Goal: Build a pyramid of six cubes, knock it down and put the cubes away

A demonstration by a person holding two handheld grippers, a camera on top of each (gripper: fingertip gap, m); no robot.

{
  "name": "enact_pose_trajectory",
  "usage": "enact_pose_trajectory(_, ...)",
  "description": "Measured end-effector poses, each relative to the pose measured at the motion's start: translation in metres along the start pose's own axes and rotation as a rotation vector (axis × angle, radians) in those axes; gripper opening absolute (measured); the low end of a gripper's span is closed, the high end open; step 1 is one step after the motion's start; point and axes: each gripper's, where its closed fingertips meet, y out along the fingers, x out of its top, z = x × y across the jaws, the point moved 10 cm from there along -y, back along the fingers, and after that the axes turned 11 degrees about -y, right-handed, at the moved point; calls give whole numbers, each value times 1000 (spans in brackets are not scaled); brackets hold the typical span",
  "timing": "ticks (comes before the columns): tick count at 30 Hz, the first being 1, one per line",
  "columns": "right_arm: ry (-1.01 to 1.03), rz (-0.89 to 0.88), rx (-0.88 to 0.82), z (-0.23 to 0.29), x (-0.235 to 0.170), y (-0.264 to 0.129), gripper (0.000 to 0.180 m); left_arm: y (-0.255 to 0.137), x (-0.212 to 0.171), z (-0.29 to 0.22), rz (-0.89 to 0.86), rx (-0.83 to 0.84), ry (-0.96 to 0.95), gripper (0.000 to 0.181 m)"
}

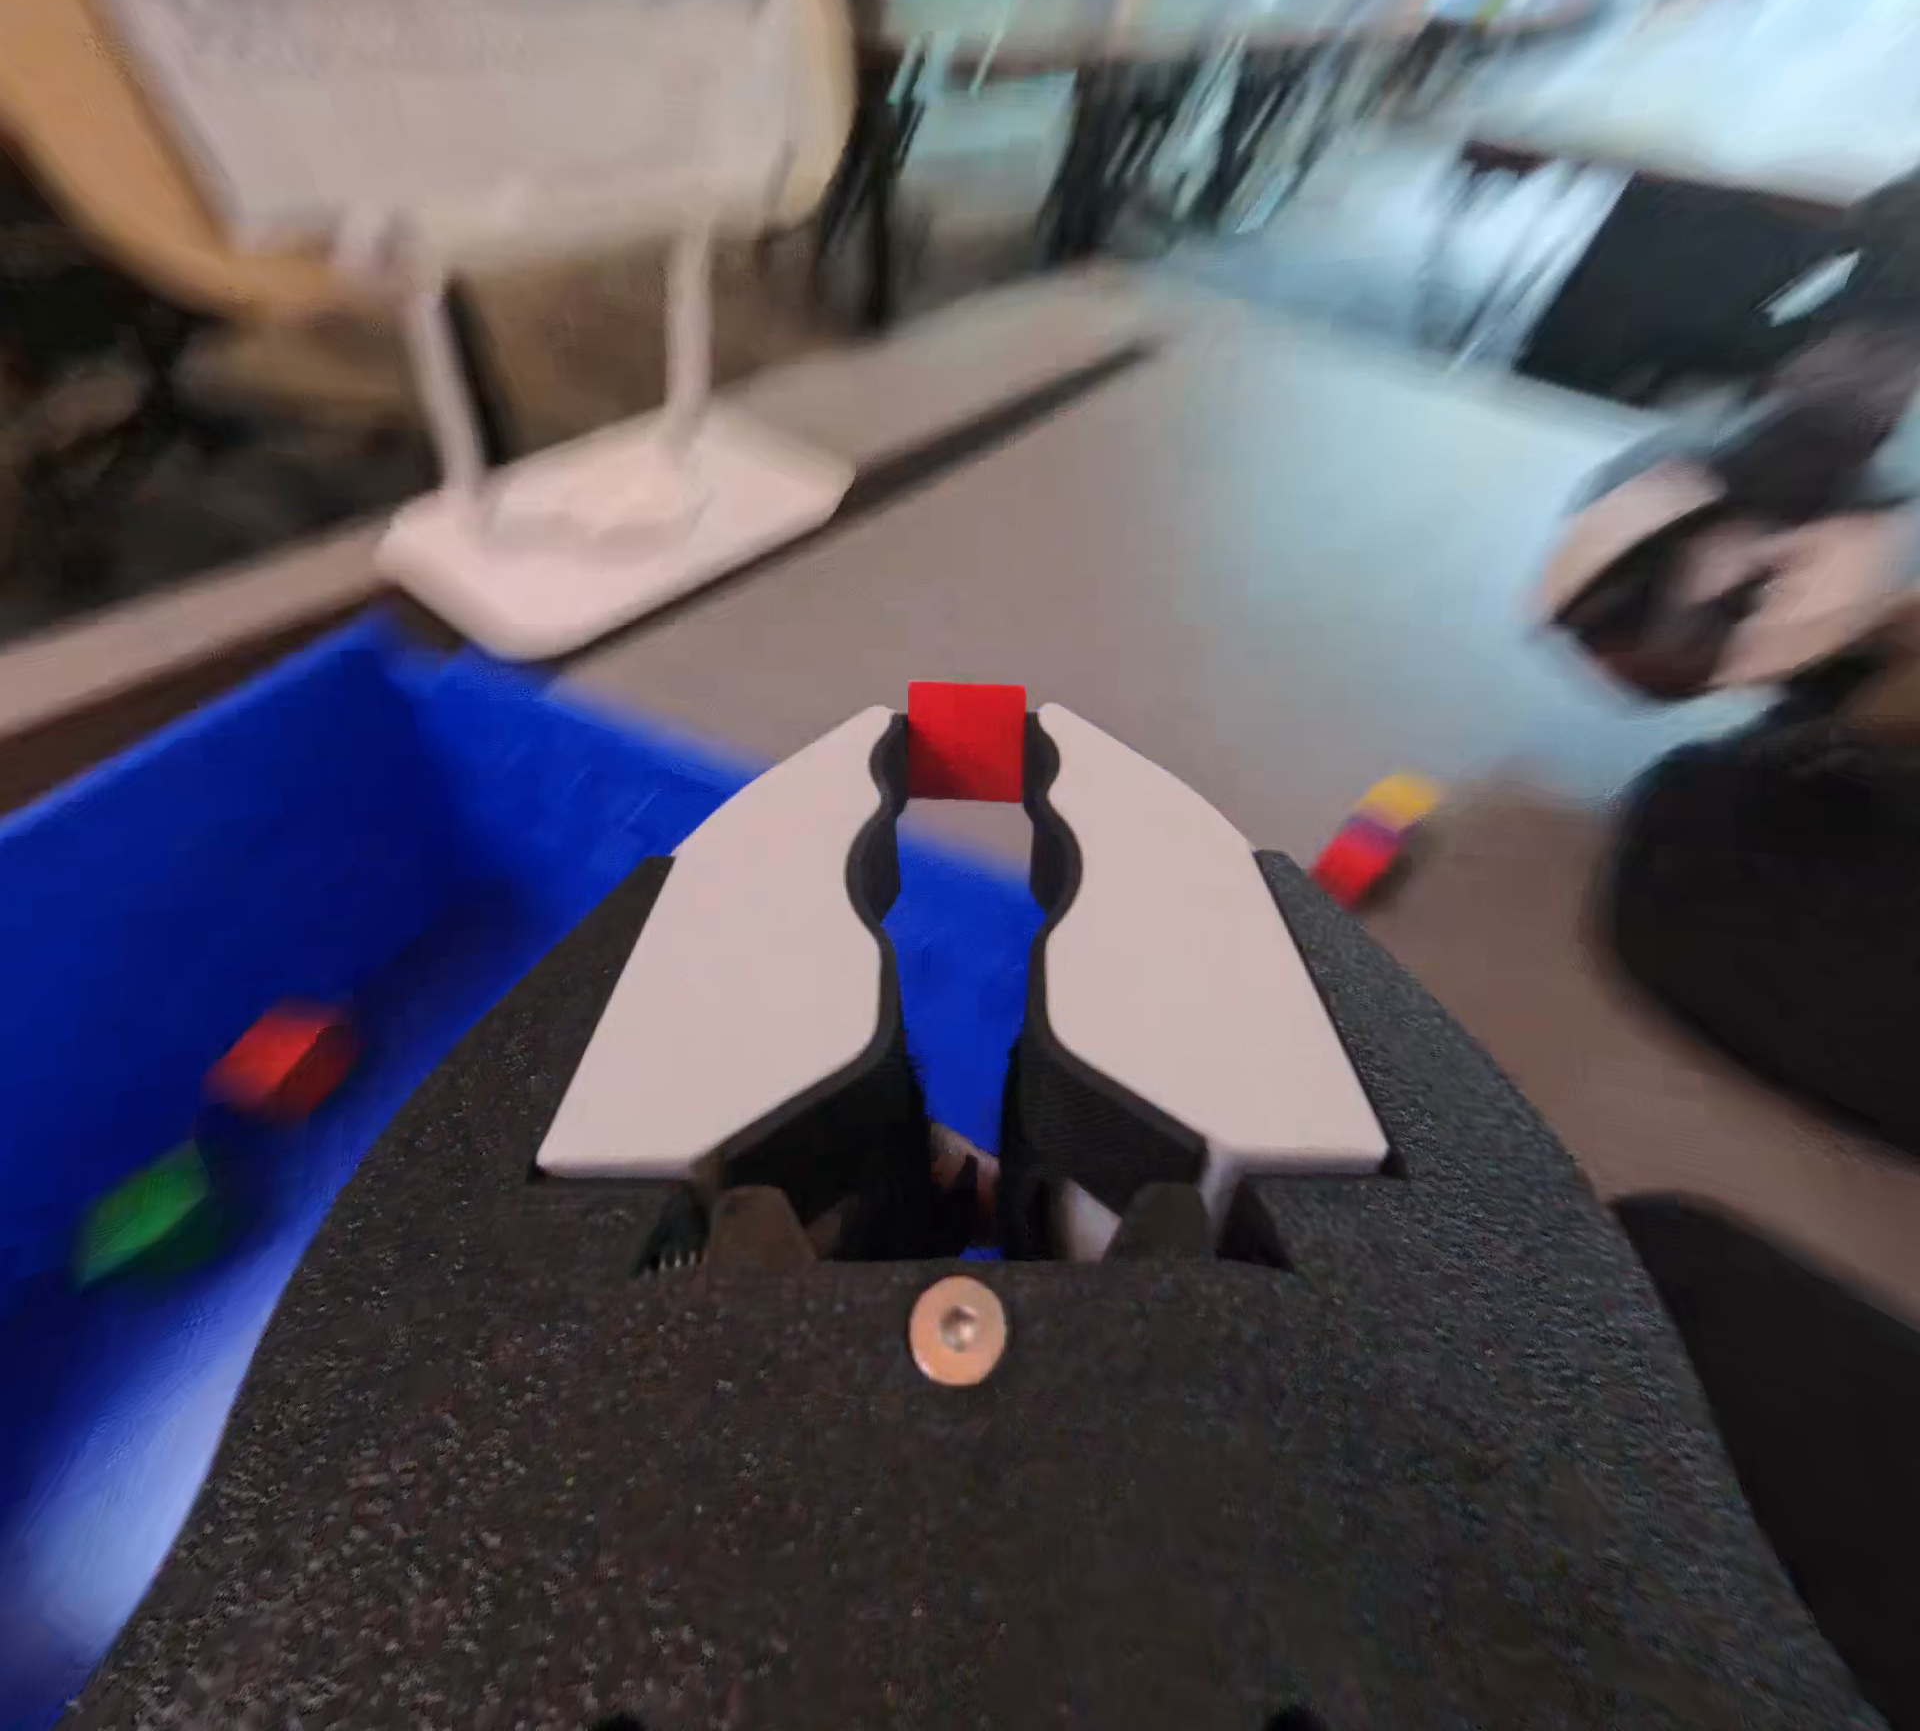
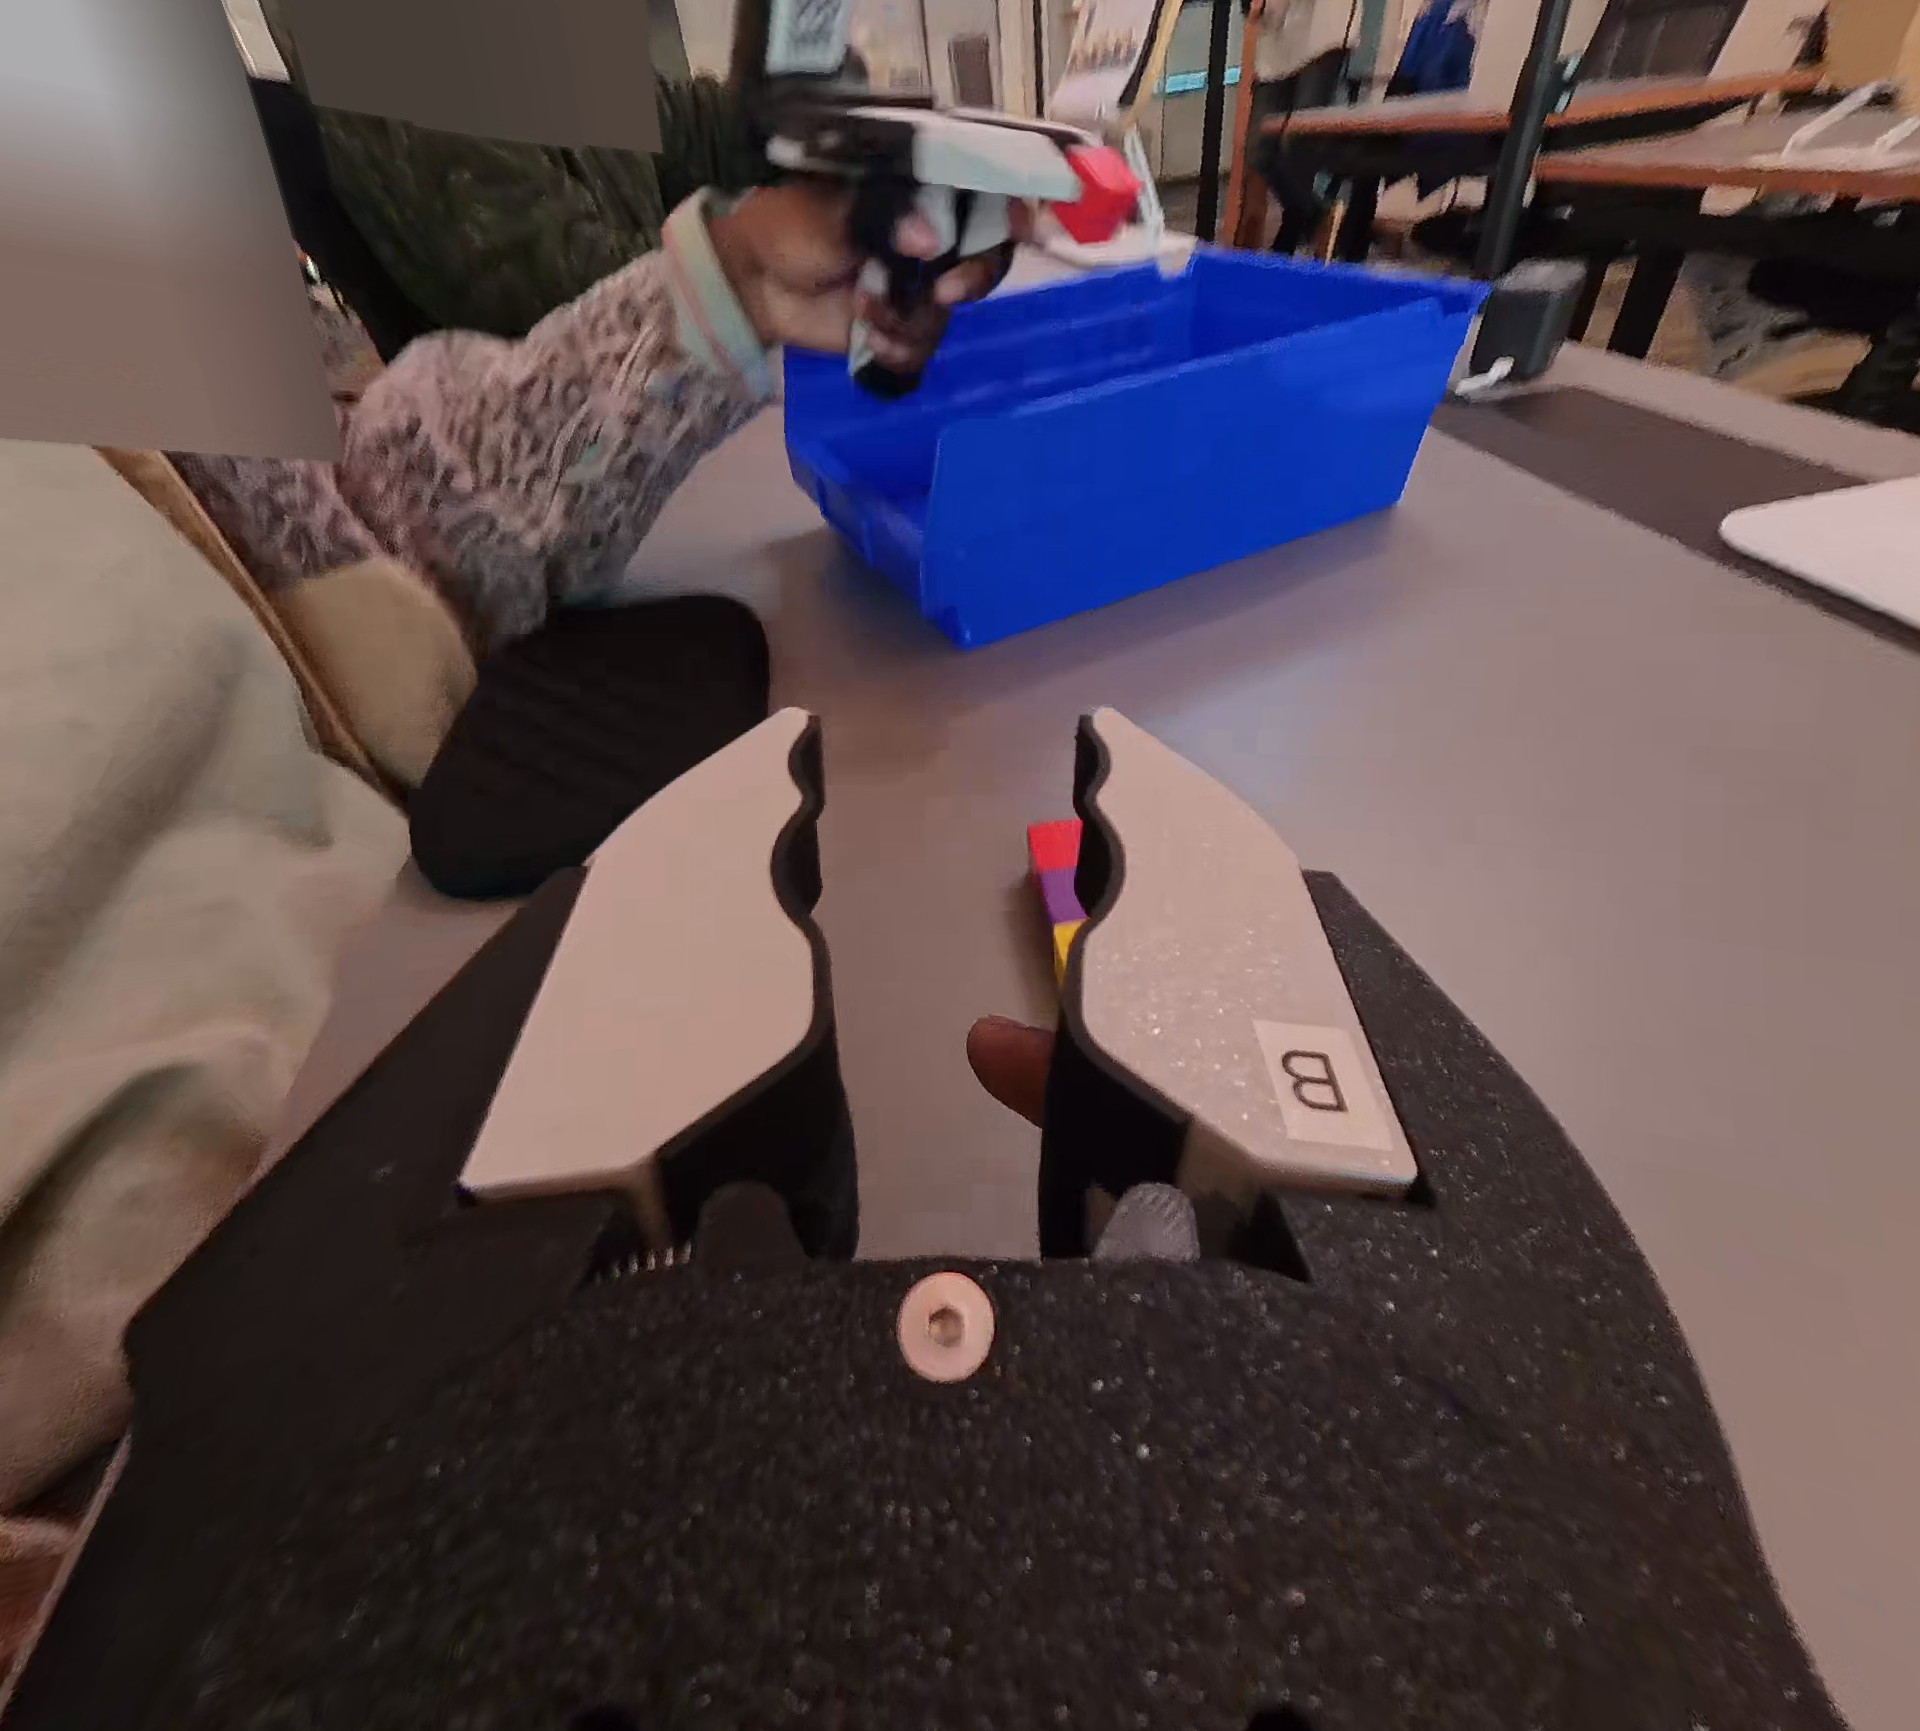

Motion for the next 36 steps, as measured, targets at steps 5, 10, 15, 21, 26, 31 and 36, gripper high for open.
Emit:
enact_pose_trajectory(5, 29, -154, -16, 11, 43, 13, 38, 9, -3, -94, -351, -423, -62, 20)
enact_pose_trajectory(10, -6, -220, 55, 43, 79, 42, 42, 31, -22, -140, -467, -673, -201, 20)
enact_pose_trajectory(15, 108, -348, 135, 53, 87, 52, 37, 40, -37, -153, -521, -832, -344, 20)
enact_pose_trajectory(21, 58, -317, 38, 55, 87, 57, 21, 41, -44, -156, -501, -816, -323, 20)
enact_pose_trajectory(26, -46, -164, 31, 45, 92, 45, 20, 38, -47, -148, -390, -767, -276, 30)
enact_pose_trajectory(31, -121, 491, 95, -1, 79, 28, 21, 45, -77, -139, 75, -446, -89, 44)
enact_pose_trajectory(36, -132, 950, 195, -30, 42, 58, 20, 58, -100, -145, 231, -270, 96, 48)
